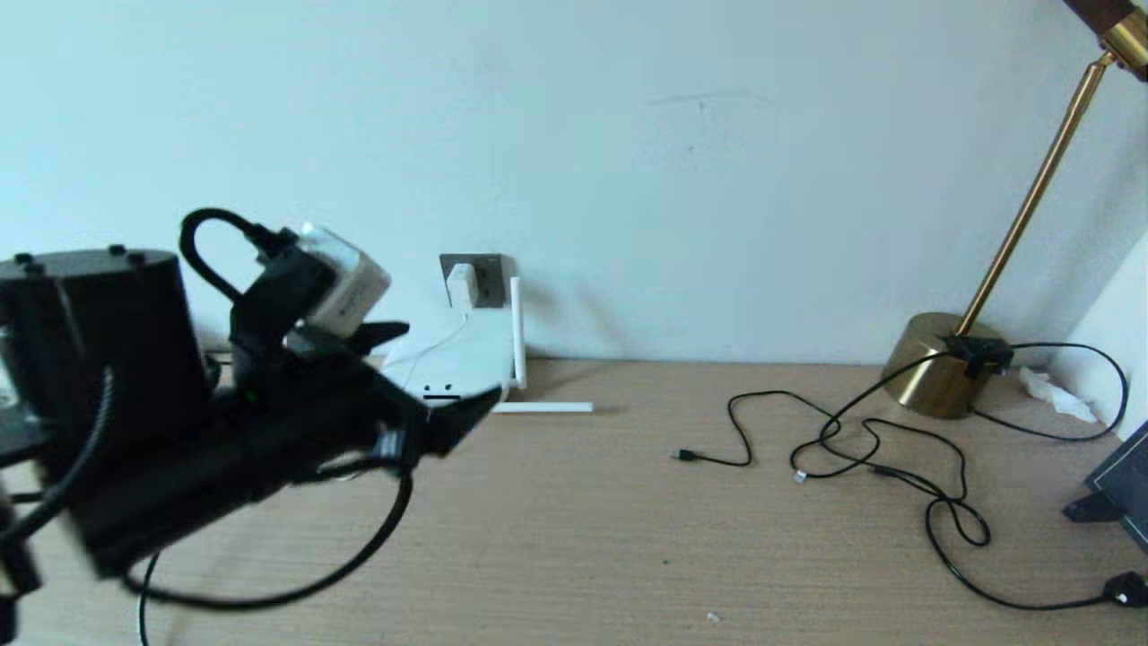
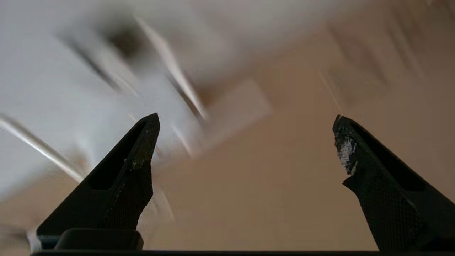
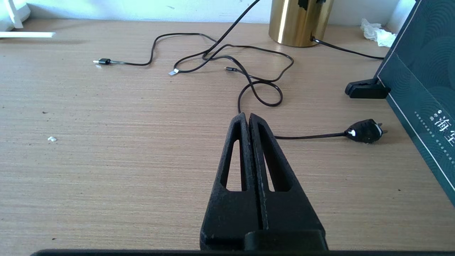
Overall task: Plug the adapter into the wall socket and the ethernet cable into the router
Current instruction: Pick up cable
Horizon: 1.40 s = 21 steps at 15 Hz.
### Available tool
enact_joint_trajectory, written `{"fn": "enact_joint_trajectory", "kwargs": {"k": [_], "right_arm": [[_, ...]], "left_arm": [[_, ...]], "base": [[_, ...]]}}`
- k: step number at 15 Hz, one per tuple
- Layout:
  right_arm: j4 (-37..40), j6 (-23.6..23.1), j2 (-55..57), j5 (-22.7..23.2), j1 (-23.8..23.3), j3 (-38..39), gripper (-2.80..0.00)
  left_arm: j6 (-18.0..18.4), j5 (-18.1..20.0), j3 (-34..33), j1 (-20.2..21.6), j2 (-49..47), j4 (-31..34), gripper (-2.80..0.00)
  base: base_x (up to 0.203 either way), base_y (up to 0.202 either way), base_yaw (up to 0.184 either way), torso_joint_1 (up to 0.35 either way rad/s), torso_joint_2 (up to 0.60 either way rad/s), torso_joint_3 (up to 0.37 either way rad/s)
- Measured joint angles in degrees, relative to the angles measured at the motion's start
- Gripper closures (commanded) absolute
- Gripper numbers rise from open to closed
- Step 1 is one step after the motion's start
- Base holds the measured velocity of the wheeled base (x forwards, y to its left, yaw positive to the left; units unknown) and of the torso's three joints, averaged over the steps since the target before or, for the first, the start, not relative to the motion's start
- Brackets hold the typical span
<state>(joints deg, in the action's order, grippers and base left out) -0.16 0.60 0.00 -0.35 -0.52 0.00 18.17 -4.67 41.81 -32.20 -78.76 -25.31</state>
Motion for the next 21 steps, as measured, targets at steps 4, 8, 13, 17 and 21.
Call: {"fn": "enact_joint_trajectory", "kwargs": {"k": [4, 8, 13, 17, 21], "right_arm": [[0.01, 0.03, 0.0, 0.01, 0.0, 0.0, 0.0], [0.02, 0.0, 0.0, 0.0, 0.0, 0.0, 0.0], [0.0, 0.0, 0.0, 0.0, 0.0, 0.0, 0.0], [0.01, 0.02, 0.0, 0.02, 0.0, 0.0, 0.0], [0.0, 0.02, 0.0, 0.02, 0.0, 0.0, 0.0]], "left_arm": [[3.97, 2.02, -6.79, -8.48, 14.55, 47.27, -2.8], [5.79, 2.09, -10.44, -10.98, 17.61, 73.53, -2.8], [6.74, 1.27, -9.01, -11.1, 8.64, 66.35, -2.8], [7.1, -4.28, -6.06, -10.54, -1.33, 59.02, -2.8], [7.34, -9.54, -4.96, -8.22, -10.03, 49.8, -2.8]], "base": [[0.0, 0.0, 0.0, 0.0, 0.0, 0.0], [0.0, 0.0, 0.0, 0.0, 0.0, 0.0], [0.0, 0.0, 0.0, 0.0, 0.0, 0.0], [0.0, 0.0, 0.0, 0.0, 0.0, 0.0], [0.0, 0.0, 0.0, 0.0, 0.0, 0.0]]}}
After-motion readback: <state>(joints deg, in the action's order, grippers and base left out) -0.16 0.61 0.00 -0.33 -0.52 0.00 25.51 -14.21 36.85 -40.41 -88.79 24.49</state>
